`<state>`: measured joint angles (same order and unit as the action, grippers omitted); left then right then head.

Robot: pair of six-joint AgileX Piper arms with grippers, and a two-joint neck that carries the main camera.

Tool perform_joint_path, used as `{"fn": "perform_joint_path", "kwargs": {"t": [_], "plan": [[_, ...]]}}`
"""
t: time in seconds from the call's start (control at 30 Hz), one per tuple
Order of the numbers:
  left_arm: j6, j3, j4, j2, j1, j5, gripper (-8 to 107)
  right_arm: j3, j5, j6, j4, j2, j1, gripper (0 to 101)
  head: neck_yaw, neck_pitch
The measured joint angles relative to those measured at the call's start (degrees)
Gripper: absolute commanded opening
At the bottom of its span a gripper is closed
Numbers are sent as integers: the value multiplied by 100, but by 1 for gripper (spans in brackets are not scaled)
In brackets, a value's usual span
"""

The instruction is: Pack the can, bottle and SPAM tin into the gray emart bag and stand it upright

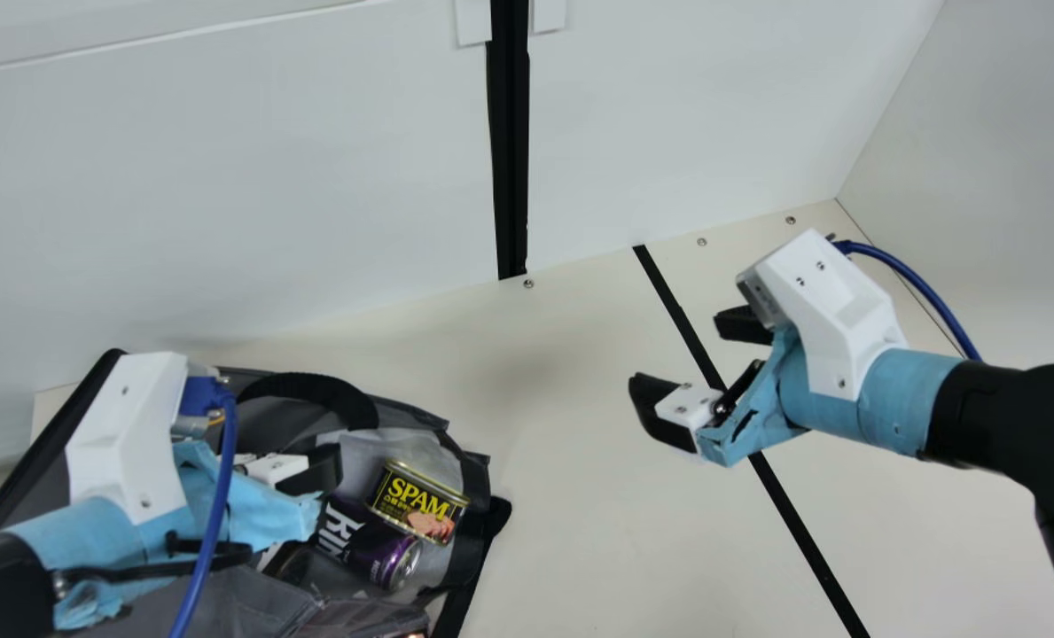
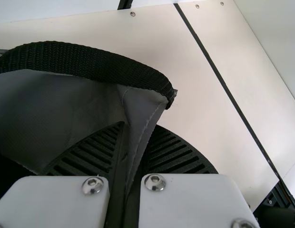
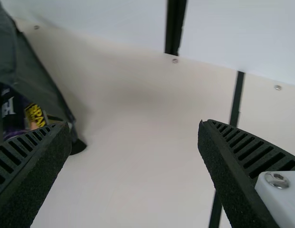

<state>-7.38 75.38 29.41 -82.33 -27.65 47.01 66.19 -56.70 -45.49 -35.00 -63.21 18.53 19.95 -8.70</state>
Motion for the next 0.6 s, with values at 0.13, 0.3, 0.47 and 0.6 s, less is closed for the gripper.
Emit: {"fn": "perform_joint_path", "kwargs": {"t": [0.13, 0.3, 0.47, 0.6], "plan": [[0, 0, 0, 0, 0, 0, -8, 11, 49, 291, 368, 115, 86, 95, 0, 0], [0, 0, 0, 0, 0, 0, -8, 28, 105, 644, 851, 264, 178, 95, 0, 0], [0, 0, 0, 0, 0, 0, -8, 66, 106, 957, 1323, 397, 212, 95, 0, 0], [0, 0, 0, 0, 0, 0, -8, 93, 79, 1226, 1699, 497, 242, 95, -9, 0]]}}
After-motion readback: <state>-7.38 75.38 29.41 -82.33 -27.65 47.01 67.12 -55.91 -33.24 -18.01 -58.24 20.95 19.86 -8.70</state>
